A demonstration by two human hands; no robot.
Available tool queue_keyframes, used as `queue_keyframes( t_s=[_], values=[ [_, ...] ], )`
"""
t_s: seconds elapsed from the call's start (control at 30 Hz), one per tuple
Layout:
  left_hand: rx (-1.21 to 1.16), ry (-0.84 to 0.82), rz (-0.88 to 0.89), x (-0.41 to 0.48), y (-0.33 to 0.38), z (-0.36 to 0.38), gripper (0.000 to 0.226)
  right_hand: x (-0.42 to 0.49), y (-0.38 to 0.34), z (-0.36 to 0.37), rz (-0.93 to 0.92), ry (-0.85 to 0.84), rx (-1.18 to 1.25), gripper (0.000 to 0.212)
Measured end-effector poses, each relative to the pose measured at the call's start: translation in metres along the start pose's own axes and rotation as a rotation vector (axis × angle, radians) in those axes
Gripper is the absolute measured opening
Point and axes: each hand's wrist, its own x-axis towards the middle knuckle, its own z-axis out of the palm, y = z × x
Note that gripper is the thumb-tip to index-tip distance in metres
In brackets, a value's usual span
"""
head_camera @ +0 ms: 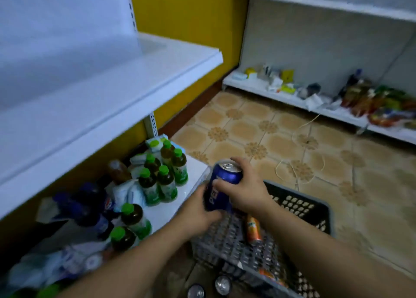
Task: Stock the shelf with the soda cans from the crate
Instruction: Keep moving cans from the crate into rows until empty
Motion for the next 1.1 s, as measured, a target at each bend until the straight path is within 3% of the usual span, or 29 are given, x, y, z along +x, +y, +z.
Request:
queue_keyframes(
  t_s=[0.2,0.33,0.43,0.53,0.63,0.9,1.0,1.1],
  values=[
    [-0.136,0.184,0.146,-0.101,0.095,-0.055,0.071,-0.069,-0.127,-0.006,-0.139,-0.032,0.085,0.043],
    [-0.192,0.316,0.207,-0.182,0.133,-0.091,0.073,-0.117,-0.202,0.0,-0.253,-0.168,0.089,0.07],
    [-0.231,0.39,0.225,-0.238,0.149,-0.115,0.082,-0.149,-0.245,0.009,-0.317,-0.291,0.093,0.046],
    [-0.255,0.43,0.226,-0.288,0.155,-0.134,0.067,-0.181,-0.282,0.03,-0.385,-0.323,0.122,0.04],
    [-0.263,0.522,0.215,-0.332,0.15,-0.154,0.043,-0.211,-0.308,0.064,-0.444,-0.336,0.149,0.053],
    [0.095,0.722,-0.022,-0.452,0.097,-0.207,0.05,-0.262,-0.338,0.174,-0.552,-0.482,0.117,0.043],
    [0.427,0.826,-0.251,-0.501,0.069,-0.231,0.056,-0.281,-0.347,0.213,-0.577,-0.563,0.113,0.051],
    [0.563,0.893,-0.445,-0.555,0.037,-0.254,0.056,-0.3,-0.356,0.247,-0.634,-0.637,0.088,0.054]
  ],
)
